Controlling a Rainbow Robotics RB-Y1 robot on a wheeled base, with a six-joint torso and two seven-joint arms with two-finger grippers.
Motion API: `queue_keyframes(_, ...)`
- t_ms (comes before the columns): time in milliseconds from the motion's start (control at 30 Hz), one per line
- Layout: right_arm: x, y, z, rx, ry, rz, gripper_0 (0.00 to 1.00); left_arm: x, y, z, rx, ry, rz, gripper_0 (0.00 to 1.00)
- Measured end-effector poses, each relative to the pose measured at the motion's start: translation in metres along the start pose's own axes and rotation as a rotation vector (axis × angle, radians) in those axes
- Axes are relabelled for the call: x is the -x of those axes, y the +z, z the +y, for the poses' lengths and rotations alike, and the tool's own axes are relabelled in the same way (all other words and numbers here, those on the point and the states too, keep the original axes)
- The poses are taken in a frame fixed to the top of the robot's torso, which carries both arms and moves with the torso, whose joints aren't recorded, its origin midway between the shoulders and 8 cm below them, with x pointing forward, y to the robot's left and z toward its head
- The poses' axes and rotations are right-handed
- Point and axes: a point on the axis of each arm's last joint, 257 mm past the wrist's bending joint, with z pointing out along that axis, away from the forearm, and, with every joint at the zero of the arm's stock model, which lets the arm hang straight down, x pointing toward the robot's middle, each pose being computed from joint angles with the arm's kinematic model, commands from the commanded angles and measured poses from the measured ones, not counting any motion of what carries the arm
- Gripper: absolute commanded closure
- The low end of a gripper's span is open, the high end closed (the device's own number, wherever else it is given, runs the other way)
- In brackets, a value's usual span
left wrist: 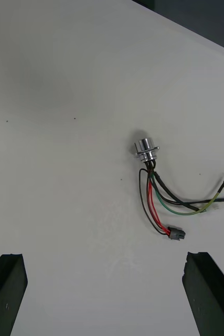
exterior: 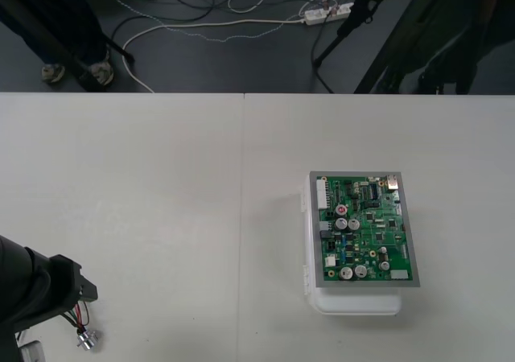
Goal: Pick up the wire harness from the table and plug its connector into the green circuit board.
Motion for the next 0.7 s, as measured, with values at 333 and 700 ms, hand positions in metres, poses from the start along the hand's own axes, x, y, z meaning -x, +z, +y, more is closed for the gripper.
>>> queue_keyframes(333,-0.001,0.024,0.004,0.063,0.014,-0.028,0.00,-0.003,0.037,-0.029,-0.157,0.489,0.119,0.12)
queue_keyframes(700,-0.009,0.073,0.026,0.195,0.065,-0.086,0.00,0.008,0.060,-0.036,-0.243,0.721,0.167,0.12)
